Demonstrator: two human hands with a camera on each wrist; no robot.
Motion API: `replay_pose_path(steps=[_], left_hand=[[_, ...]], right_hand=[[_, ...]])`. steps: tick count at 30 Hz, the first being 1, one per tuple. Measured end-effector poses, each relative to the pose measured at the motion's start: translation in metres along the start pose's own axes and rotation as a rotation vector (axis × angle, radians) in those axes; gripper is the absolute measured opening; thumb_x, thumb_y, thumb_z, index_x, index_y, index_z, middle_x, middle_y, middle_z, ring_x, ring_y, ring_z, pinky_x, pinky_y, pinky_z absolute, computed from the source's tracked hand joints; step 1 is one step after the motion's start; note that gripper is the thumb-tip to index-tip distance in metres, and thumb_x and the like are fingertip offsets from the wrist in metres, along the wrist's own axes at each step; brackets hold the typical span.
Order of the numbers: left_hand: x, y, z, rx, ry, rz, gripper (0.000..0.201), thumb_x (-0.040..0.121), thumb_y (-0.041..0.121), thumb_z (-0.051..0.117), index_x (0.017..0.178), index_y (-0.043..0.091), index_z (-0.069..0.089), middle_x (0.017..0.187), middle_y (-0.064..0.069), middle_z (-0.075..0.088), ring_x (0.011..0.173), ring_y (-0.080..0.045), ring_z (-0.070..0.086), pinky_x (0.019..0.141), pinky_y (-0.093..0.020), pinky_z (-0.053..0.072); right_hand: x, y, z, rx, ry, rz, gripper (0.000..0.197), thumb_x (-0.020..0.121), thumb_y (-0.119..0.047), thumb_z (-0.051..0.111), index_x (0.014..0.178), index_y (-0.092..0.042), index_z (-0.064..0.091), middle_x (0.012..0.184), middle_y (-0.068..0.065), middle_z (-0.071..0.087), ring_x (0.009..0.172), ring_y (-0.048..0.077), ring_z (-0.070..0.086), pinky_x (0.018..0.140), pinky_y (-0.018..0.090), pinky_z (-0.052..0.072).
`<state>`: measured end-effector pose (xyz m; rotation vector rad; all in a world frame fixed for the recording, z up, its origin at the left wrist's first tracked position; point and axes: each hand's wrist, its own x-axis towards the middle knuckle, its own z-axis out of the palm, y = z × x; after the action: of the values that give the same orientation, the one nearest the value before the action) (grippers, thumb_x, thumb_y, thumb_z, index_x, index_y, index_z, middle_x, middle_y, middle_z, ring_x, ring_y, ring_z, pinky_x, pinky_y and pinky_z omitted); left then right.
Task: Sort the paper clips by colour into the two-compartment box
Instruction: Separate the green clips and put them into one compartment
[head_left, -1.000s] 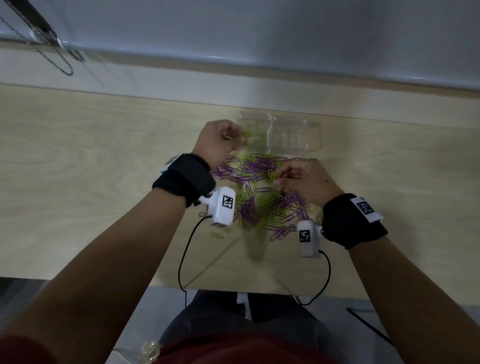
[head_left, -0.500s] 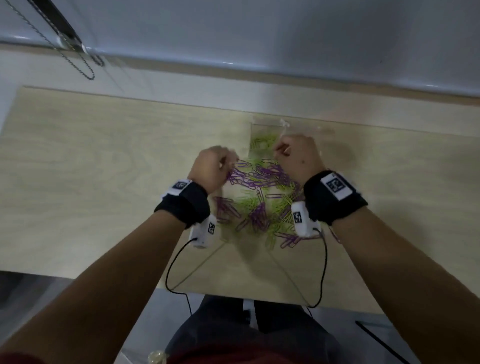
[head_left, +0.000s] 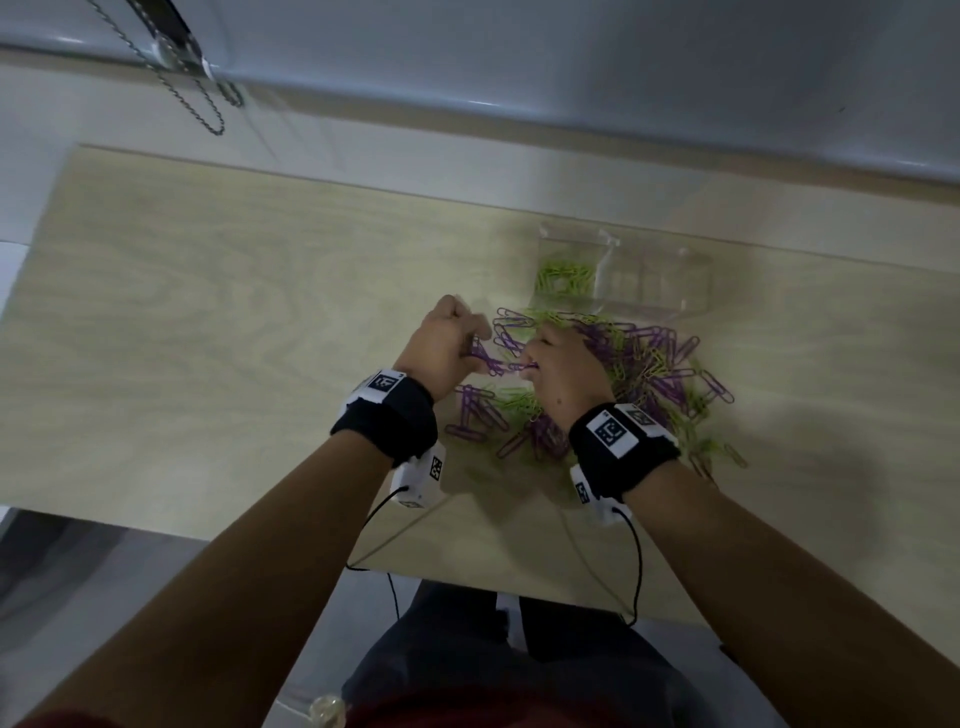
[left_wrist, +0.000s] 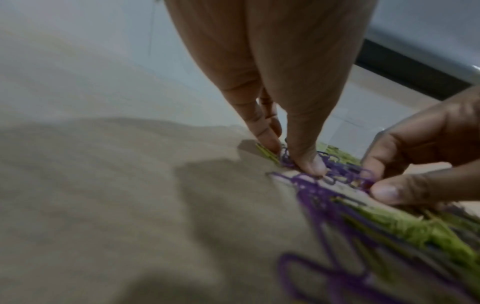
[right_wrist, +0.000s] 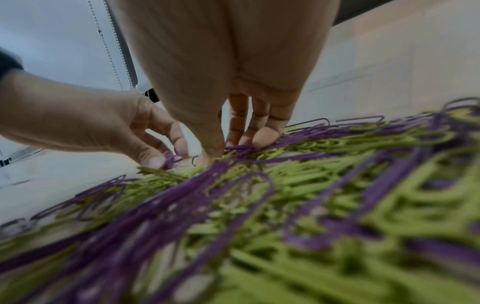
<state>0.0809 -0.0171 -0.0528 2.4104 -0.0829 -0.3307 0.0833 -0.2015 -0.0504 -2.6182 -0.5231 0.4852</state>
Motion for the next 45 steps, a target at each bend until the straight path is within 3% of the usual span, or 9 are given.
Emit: replay_pose_path(steps=[7,11,15,19,22,27,34,41,45], left_hand=[[-0.012,0.0,-0.002,0.024,0.058,0.167,0.012,0.071,0.02,0.078,0.077,0.013,0.069,0.094,0.001,0.053,0.093,-0.019,0.046,0.077,-0.027,0.041],[-0.02,-0.002,-0.014,-0.469,0.275,-0.106,0.013,0.077,0.008,0.073,0.075,0.014,0.062,0.069,0.011,0.055,0.062,0.006,0.05,0.061,-0.007,0.039],[-0.031,-0.026,-0.016,-0.564,0.41,-0.3,0.007,0.082,0.01,0.068,0.08,0.013,0.062,0.072,-0.005,0.063,0.067,-0.013,0.058,0.065,-0.022,0.046],[-0.038,-0.032,-0.007,-0.679,0.407,-0.378,0.017,0.088,0.006,0.057,0.075,0.016,0.056,0.07,-0.012,0.064,0.062,-0.022,0.058,0.064,-0.032,0.046],[-0.039,-0.03,-0.005,-0.725,0.442,-0.398,0.019,0.093,0.007,0.048,0.077,0.015,0.052,0.069,-0.013,0.063,0.061,-0.023,0.056,0.062,-0.032,0.047],[-0.038,-0.026,-0.007,-0.811,0.5,-0.37,0.017,0.098,0.009,0.042,0.082,0.009,0.049,0.071,-0.012,0.062,0.059,-0.017,0.057,0.059,-0.029,0.048],[-0.011,-0.012,-0.02,-1.021,0.578,-0.431,0.013,0.099,0.007,0.04,0.089,0.003,0.046,0.067,-0.011,0.055,0.047,-0.011,0.051,0.048,-0.021,0.044],[-0.01,-0.021,-0.024,-0.21,0.496,-0.429,0.022,0.085,0.021,0.058,0.104,0.01,0.059,0.107,-0.011,0.058,0.079,-0.018,0.055,0.077,-0.026,0.049],[-0.049,-0.001,0.005,-0.099,0.359,-0.247,0.016,0.078,0.024,0.071,0.087,0.015,0.063,0.087,-0.003,0.054,0.07,-0.018,0.053,0.069,-0.026,0.045]], right_hand=[[-0.012,0.016,-0.015,0.106,0.014,0.044,0.011,0.086,-0.013,0.064,0.078,-0.009,0.058,0.096,0.0,0.043,0.099,0.02,0.039,0.082,0.033,0.043],[-0.006,-0.002,-0.036,0.335,0.121,0.086,0.012,0.084,-0.016,0.068,0.077,-0.012,0.059,0.083,-0.001,0.054,0.077,0.014,0.052,0.069,0.021,0.043],[0.024,-0.036,-0.041,0.439,0.089,0.033,0.009,0.082,-0.011,0.069,0.077,-0.011,0.061,0.063,-0.013,0.052,0.058,0.0,0.047,0.06,0.02,0.039],[0.048,-0.055,-0.024,0.475,0.047,0.076,0.014,0.086,-0.006,0.064,0.099,-0.01,0.064,0.076,-0.008,0.061,0.072,0.007,0.06,0.072,0.025,0.048],[0.049,-0.05,-0.019,0.435,0.002,0.111,0.032,0.09,0.002,0.053,0.12,-0.007,0.058,0.107,0.004,0.062,0.091,0.012,0.06,0.069,0.004,0.042],[0.028,-0.026,-0.008,-0.007,0.04,0.129,0.016,0.089,-0.009,0.055,0.104,-0.004,0.058,0.11,0.012,0.053,0.099,0.029,0.052,0.078,0.036,0.047],[0.012,-0.009,-0.002,0.078,0.037,0.212,0.007,0.086,-0.004,0.061,0.085,-0.006,0.054,0.099,0.008,0.051,0.096,0.027,0.049,0.071,0.036,0.046],[0.007,-0.014,-0.03,0.299,0.114,0.202,0.011,0.087,-0.012,0.063,0.08,-0.011,0.055,0.079,0.002,0.062,0.074,0.021,0.058,0.065,0.033,0.047],[0.028,-0.032,-0.043,0.257,0.151,0.067,0.007,0.086,-0.014,0.065,0.085,-0.013,0.058,0.085,0.0,0.064,0.076,0.019,0.058,0.067,0.032,0.048]])
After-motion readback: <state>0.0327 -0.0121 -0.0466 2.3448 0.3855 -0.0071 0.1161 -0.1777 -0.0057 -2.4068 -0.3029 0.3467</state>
